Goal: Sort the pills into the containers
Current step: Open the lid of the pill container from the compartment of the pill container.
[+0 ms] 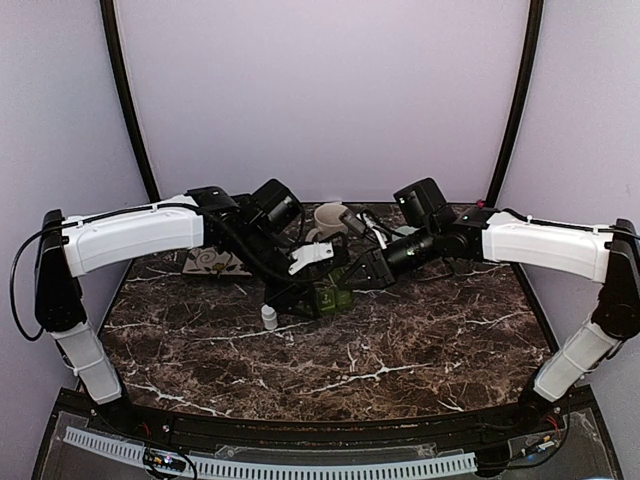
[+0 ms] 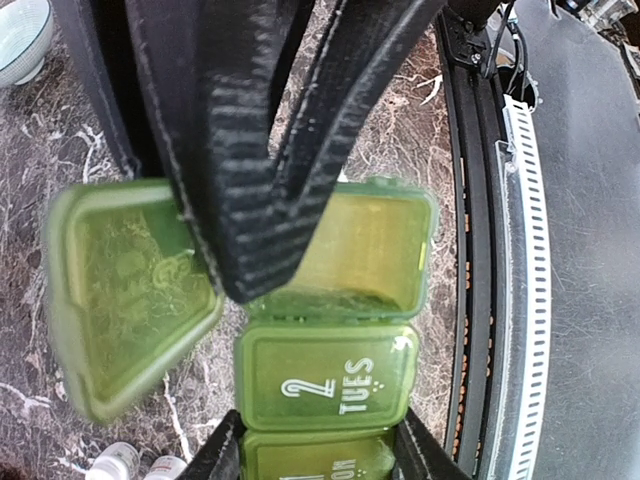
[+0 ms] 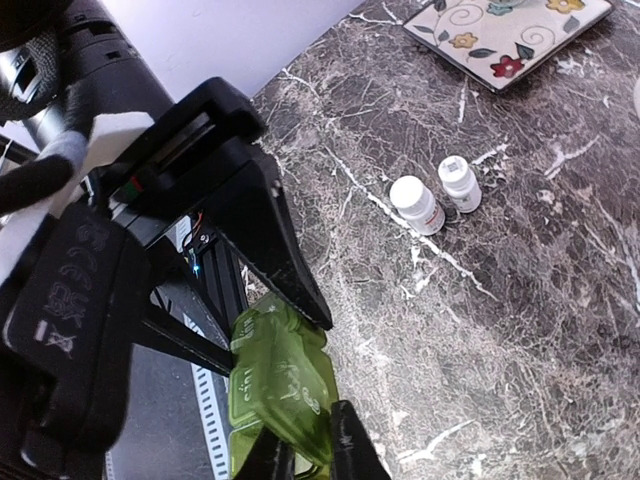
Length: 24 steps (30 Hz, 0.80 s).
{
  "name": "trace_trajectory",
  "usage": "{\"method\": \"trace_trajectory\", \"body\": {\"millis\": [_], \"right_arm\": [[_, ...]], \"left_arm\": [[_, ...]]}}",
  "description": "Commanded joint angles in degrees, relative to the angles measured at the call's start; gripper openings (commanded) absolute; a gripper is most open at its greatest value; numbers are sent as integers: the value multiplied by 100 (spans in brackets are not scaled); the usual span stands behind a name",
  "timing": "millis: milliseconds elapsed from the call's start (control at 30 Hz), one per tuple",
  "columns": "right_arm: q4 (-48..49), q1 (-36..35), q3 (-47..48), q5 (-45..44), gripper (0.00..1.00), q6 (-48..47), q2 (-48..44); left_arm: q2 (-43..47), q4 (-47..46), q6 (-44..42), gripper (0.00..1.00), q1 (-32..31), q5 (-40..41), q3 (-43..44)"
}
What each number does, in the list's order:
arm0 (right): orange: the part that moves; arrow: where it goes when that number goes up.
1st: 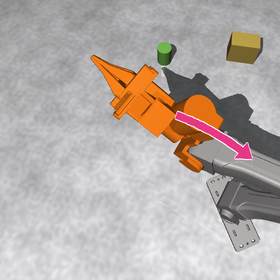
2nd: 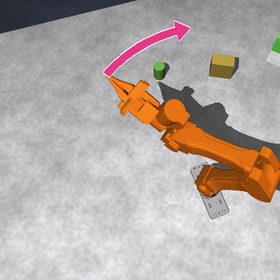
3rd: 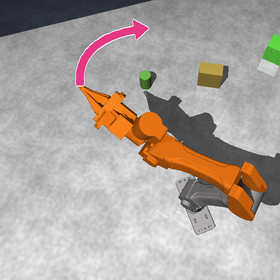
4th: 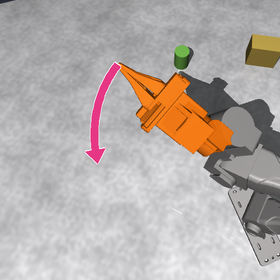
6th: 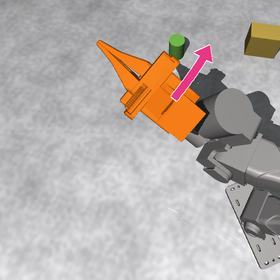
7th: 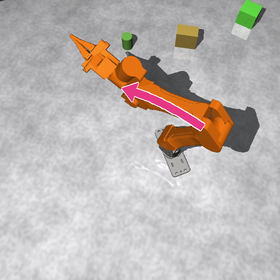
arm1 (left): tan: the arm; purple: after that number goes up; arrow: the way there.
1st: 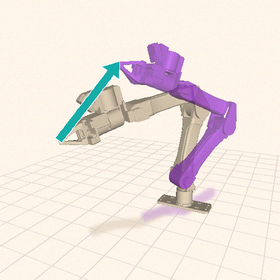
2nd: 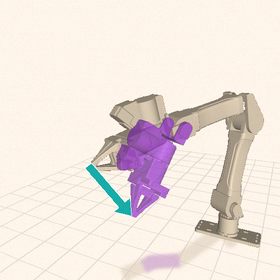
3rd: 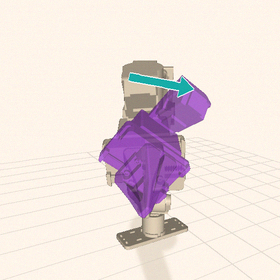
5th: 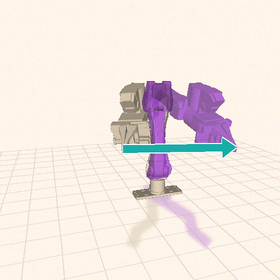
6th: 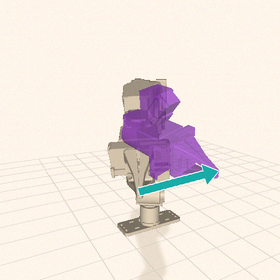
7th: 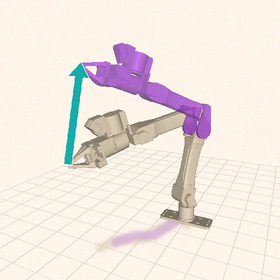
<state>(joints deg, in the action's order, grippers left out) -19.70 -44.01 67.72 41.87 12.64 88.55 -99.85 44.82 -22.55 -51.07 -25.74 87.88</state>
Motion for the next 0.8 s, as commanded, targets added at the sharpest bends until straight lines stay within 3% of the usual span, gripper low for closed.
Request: {"method": "trace_trajectory", "body": {"millis": [0, 67, 333, 667, 767], "right_arm": [[383, -80, 185, 427, 7, 21, 12], [456, -78, 136, 430, 0, 81, 20], [944, -68, -128, 439, 0, 401, -38], [1452, -21, -610, 425, 0, 722, -90], [1689, 20, -802, 375, 0, 842, -131]], "left_arm": [[257, -320, 21, 17, 11, 476, -168], [303, -400, 46, 18, 10, 589, -223], [566, -928, 248, 24, 9, 1055, -564], [751, -1276, 583, 55, 25, 1308, -737], [844, -1370, 718, 59, 50, 1300, -818]]}}
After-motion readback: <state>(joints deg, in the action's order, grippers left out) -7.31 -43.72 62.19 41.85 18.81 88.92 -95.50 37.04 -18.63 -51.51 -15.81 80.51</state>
